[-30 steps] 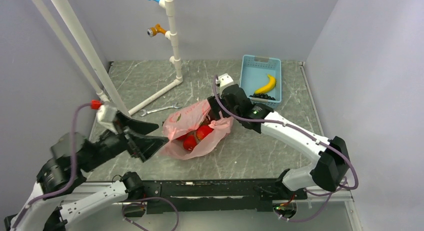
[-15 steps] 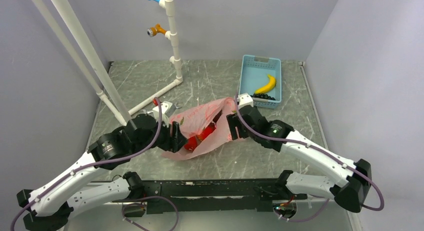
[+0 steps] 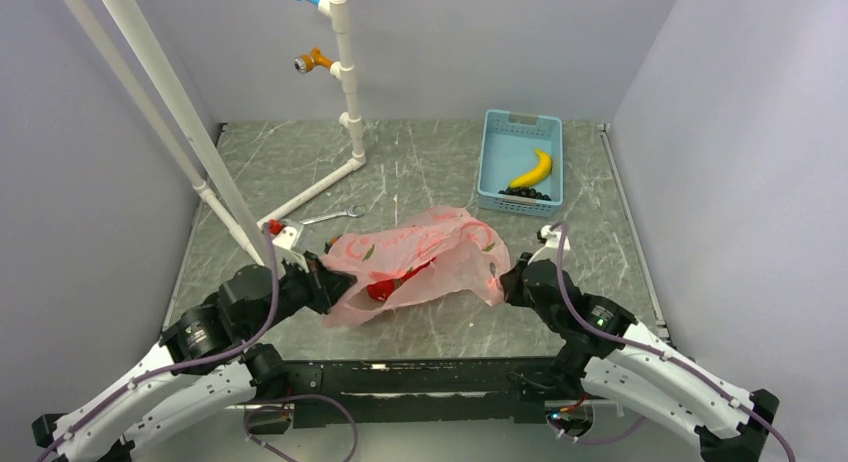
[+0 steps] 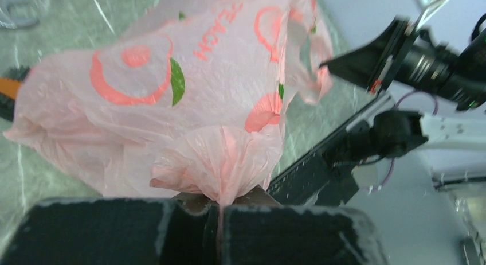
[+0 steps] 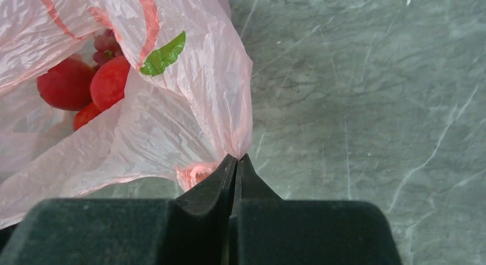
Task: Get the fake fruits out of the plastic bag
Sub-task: Take out the fake fruit from the plastic bag.
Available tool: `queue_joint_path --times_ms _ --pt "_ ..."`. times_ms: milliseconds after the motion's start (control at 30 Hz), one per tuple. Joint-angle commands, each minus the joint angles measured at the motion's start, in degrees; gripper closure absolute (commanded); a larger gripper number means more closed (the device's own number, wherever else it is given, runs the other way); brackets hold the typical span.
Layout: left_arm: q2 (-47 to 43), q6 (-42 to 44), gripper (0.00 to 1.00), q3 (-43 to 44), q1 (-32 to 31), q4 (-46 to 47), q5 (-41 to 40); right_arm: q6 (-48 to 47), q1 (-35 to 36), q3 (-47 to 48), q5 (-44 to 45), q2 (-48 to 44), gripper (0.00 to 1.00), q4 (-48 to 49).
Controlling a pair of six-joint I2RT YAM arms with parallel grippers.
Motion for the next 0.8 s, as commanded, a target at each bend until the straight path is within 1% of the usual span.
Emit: queue_joint_path --times_ms 0,100,233,367,400,433,467,500,533,567,600,667,700,767 --pt "-3.58 0.58 1.00 -1.15 -0.04 10.62 -7.41 9.65 -0.03 -0.68 3.75 -3.89 1.00 -3.54" --pt "-6.95 0.90 1.00 -3.18 -0.07 13.79 -10.93 18.48 0.01 2.10 12.76 -7.25 1.00 -15.67" --pt "-8.61 2.18 1.00 -4.88 -0.07 17.90 -11.25 25.66 -0.04 3.26 18.99 -11.84 1.00 -22.28" --pt "-7.62 1.25 1.00 -3.87 -0.09 15.59 -11.16 30.28 -0.04 6.93 25.21 -12.04 1.00 -28.47" --pt "-7.57 1.38 1.00 -3.95 -0.07 15.21 -11.32 29.45 0.03 7.78 26.38 -11.26 1.00 -28.93" --pt "-7.56 1.35 1.00 -4.04 -0.10 14.81 -11.31 26.23 -0.03 8.42 26.38 -10.15 0.98 -26.75" --pt "-7.46 1.11 1.00 -3.98 -0.06 14.51 -10.93 21.40 -0.01 9.21 24.89 -9.34 0.89 -23.79" --pt "-7.12 0.86 1.00 -3.78 -0.08 14.19 -10.36 14.01 0.00 10.08 21.86 -8.63 0.79 -20.16" --pt "-6.81 0.64 1.00 -3.32 -0.12 13.92 -9.26 7.18 -0.04 10.71 17.47 -8.08 0.65 -15.33" --pt "-6.53 0.31 1.00 -3.01 -0.12 13.85 -8.41 -1.03 -0.08 11.39 9.49 -7.61 0.52 -9.20" --pt "-6.28 0.29 1.00 -2.93 -0.04 14.03 -7.46 -7.93 -0.03 12.76 3.00 -7.12 0.41 -4.44" --pt "-6.07 0.27 1.00 -3.45 -0.04 15.04 -6.29 -15.92 -0.06 15.79 -6.97 -5.69 0.23 0.32" --pt "-6.01 0.09 1.00 -3.78 -0.08 15.57 -6.08 -18.18 -0.09 17.84 -8.98 -4.72 0.19 0.76" --pt "-5.79 -0.50 1.00 -3.94 -0.05 15.37 -6.09 -21.47 -0.03 22.10 -10.22 -2.91 0.13 -0.47"
